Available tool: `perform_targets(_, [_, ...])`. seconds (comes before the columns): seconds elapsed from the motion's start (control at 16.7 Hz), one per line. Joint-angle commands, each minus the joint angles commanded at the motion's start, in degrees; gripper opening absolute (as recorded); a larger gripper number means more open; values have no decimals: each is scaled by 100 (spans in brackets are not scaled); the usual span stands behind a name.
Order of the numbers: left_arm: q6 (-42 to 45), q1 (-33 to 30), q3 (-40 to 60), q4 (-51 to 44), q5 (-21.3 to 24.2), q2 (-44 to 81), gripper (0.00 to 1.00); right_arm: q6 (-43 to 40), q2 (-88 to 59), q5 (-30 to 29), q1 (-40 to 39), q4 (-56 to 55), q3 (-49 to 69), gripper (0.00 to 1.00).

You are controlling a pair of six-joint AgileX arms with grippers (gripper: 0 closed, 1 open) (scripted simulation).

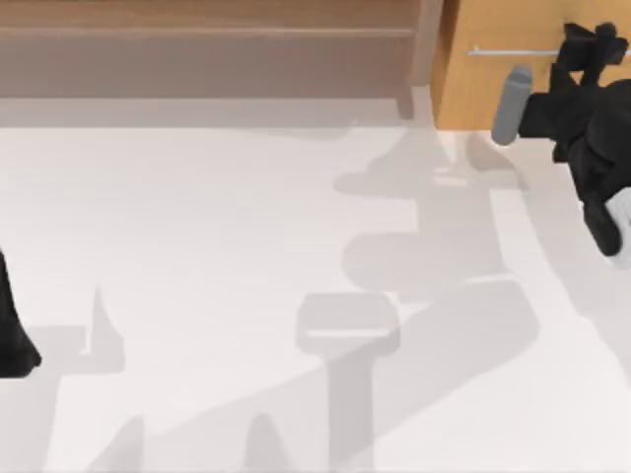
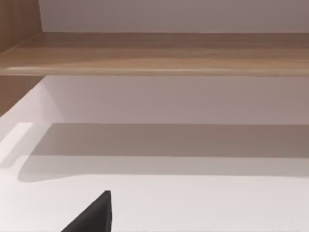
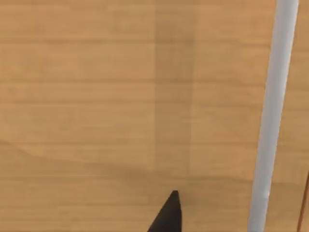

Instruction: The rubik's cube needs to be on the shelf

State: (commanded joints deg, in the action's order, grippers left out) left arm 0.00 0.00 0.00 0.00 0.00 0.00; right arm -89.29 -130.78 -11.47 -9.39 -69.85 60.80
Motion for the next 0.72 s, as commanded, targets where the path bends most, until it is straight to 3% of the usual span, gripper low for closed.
perform_targets(0.3, [0,0,0,0,0,0,100,0,0,0,0,0,0,2])
perform_targets(0.72, [0,0,0,0,0,0,100,0,0,0,0,0,0,0])
